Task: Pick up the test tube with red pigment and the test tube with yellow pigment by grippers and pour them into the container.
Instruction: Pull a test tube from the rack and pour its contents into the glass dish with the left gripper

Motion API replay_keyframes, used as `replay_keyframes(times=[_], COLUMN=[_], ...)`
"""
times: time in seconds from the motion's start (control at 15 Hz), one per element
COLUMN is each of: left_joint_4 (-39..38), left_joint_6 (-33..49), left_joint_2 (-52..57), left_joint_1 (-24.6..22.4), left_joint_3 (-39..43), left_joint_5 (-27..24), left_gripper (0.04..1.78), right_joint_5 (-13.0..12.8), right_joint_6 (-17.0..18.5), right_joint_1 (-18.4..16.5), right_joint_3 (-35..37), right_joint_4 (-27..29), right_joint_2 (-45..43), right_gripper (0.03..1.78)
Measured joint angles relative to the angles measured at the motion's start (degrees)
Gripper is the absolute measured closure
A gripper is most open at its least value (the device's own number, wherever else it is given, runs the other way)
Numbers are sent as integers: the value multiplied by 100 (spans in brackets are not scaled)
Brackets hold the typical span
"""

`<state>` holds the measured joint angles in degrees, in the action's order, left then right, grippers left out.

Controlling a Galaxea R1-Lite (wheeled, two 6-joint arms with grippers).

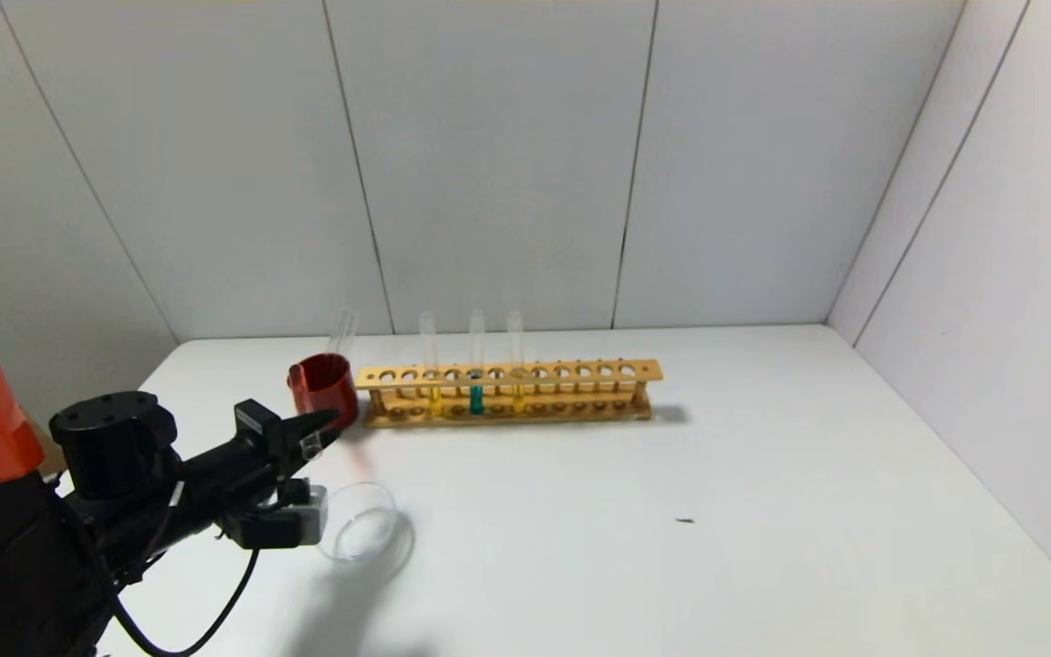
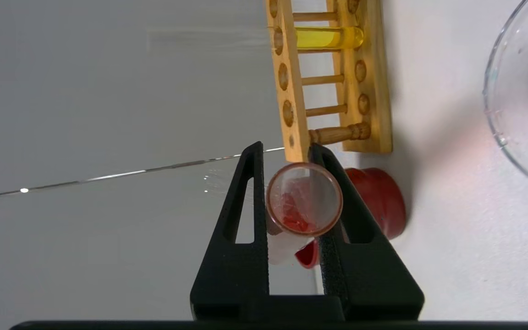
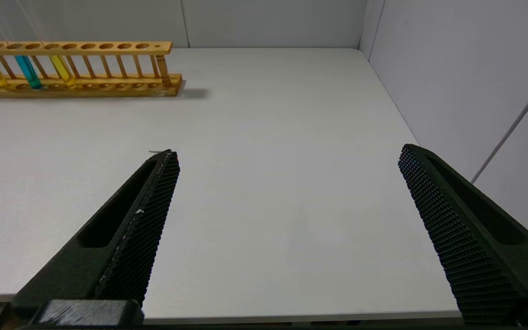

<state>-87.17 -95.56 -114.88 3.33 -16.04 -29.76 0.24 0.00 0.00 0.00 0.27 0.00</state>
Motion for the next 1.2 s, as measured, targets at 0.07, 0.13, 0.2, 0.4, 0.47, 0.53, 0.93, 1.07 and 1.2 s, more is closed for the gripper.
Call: replay_keyframes(times=[0.07,0.13,0.2,0.4,0.47,0.53,0.93,1.07,1.2], left_joint_4=[0,2,0,2,0,2,2,0,0], left_joint_6=[-60,-160,-234,-284,-319,-375,-551,-586,-692], left_joint_2=[2,13,20,9,9,9,-44,-66,-94], left_joint_1=[-5,-5,-5,0,0,0,0,0,2], left_joint_3=[-10,-11,-5,9,0,-13,-40,-60,-74], left_joint_5=[93,189,208,222,223,222,232,234,252], left_gripper=[147,147,147,147,147,147,147,147,147], right_joint_5=[0,0,0,0,0,0,-2,0,-2], right_joint_6=[2,0,0,2,0,0,0,0,2], right_joint_1=[0,0,0,0,0,0,0,0,0], right_joint_3=[0,0,0,0,0,0,0,0,0], right_joint_4=[0,0,0,0,0,0,-2,0,0], right_joint_2=[0,0,0,0,0,0,0,0,0], right_gripper=[6,6,6,6,6,6,6,6,6])
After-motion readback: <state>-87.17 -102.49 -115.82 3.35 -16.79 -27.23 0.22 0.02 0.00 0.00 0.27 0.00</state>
